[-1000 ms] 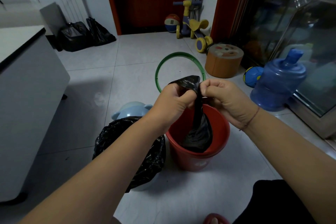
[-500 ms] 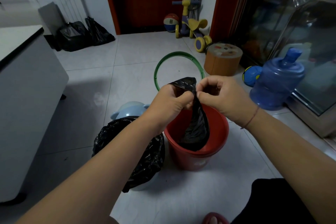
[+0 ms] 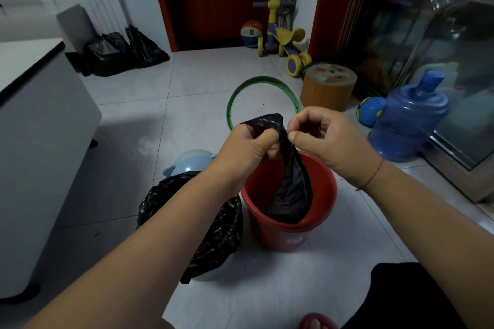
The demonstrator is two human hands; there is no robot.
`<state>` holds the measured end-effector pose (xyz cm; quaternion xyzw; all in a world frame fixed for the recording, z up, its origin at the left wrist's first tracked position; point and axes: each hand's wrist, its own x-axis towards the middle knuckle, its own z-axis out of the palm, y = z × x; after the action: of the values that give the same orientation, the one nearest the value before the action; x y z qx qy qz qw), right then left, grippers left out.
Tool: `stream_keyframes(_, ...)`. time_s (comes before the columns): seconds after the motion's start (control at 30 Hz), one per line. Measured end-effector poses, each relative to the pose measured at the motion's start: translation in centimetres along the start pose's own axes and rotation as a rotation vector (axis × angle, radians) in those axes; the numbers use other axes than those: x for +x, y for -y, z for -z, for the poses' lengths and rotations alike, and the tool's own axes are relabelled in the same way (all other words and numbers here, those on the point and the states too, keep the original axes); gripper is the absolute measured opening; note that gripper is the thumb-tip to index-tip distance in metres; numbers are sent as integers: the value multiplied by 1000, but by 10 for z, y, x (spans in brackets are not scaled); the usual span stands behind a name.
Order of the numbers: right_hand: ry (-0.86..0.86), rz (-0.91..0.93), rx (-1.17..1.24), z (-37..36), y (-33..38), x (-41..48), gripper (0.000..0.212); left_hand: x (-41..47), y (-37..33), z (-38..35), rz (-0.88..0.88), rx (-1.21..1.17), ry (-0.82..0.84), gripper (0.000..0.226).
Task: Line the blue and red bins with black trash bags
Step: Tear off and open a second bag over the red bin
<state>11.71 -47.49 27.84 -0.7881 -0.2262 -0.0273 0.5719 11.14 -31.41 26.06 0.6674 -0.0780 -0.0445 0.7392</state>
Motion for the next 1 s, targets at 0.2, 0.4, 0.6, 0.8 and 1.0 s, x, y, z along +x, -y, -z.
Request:
stream_keyframes(0.2, -46, 31, -67, -3, 1, 0, 17, -2, -3, -2, 38, -69, -37, 12)
stream_keyframes(0.4, -88, 18, -96, 0, 2, 0, 15, -6, -3, 0, 65, -204, 55, 10)
stream_keyframes(0.6, 21, -92, 109, 0, 2, 1, 15, -8, -5, 5, 35, -136, 73, 12)
stream_keyframes(0.8, 135, -162, 191, 2, -2, 1, 6, -11, -10, 4, 113, -96, 54, 23)
stream_keyframes(1.0, 204, -223, 340, 3, -3, 1, 27, -12, -14, 5, 139, -115, 109, 21)
